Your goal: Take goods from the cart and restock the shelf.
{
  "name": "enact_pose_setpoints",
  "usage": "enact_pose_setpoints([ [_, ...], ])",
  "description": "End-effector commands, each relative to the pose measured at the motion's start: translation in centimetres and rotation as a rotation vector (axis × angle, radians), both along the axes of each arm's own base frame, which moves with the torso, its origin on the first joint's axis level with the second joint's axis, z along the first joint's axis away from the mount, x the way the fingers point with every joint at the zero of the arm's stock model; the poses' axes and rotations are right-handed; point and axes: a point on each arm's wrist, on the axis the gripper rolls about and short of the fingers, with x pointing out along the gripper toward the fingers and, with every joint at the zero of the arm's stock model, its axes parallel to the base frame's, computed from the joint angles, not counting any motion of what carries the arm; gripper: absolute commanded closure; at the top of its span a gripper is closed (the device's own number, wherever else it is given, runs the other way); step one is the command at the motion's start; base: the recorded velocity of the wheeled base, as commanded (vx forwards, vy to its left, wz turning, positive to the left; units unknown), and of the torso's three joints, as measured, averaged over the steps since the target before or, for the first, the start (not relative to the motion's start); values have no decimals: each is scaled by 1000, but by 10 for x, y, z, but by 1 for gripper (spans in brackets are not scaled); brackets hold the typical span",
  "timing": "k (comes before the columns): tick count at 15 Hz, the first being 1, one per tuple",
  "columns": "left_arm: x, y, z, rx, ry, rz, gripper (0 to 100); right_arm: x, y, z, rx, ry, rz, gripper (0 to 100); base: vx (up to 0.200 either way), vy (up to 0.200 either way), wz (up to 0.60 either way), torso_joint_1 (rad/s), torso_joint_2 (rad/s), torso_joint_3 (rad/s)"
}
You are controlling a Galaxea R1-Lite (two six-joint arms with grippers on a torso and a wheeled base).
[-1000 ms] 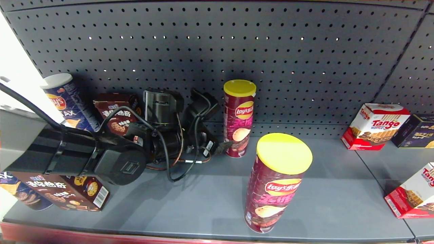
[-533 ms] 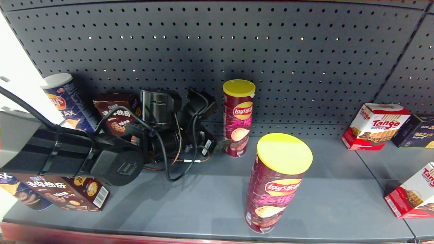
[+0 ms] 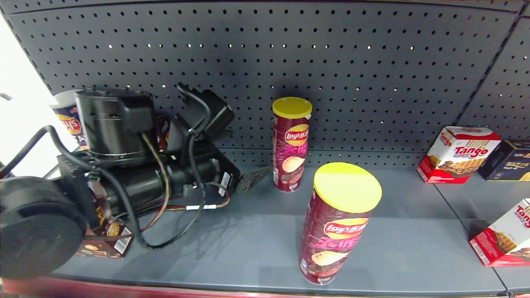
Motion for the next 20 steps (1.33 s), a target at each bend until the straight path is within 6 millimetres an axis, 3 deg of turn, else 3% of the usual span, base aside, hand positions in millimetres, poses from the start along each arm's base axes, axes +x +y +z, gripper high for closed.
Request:
enact_pose_setpoints([
  [1, -40, 23, 8, -17, -33, -9, 0, 0, 0, 0, 0, 1, 0, 0, 0, 0, 0, 0, 0, 0],
  [4, -66, 41, -4, -4, -10, -1, 0, 0, 0, 0, -3, 1, 11, 0, 0, 0, 0, 0, 0, 0],
  [9, -70, 45, -4, -8, -16, 11, 0, 0, 1, 0, -4, 8, 20, 0, 0, 0, 0, 0, 0, 0],
  [10, -69, 45, -2, -13, -20, 16, 0, -2, 0, 16, -2, -29, 11, 0, 0, 0, 0, 0, 0, 0],
  [11, -68, 44, 0, -17, -25, 16, 0, -1, 0, 57, -2, -54, 19, 0, 0, 0, 0, 0, 0, 0],
  [12, -67, 43, 1, -21, -34, 16, 0, 20, 1, 107, 40, 9, 52, 0, 0, 0, 0, 0, 0, 0],
  [13, -67, 43, 1, -22, -36, 16, 0, 22, 1, 109, 47, 11, 58, 0, 0, 0, 0, 0, 0, 0],
  [14, -68, 44, -3, -22, -35, 13, 0, 34, 3, 147, 54, 10, 173, 0, 0, 0, 0, 0, 0, 0],
  [16, -70, 45, -8, -12, -23, 14, 0, 68, 8, 175, 33, 71, 264, 0, 0, 0, 0, 0, 0, 0],
  [17, -70, 45, -8, -12, -23, 14, 0, 70, 8, 176, 28, 76, 272, 0, 0, 0, 0, 0, 0, 0],
  [18, -71, 45, -5, -15, -34, 14, 0, 99, 17, 190, -49, 117, 383, 0, 0, 0, 0, 0, 0, 0],
  [20, -71, 45, -6, -12, -31, 23, 0, 128, 34, 192, -90, 165, 503, 0, 0, 0, 0, 0, 0, 0],
])
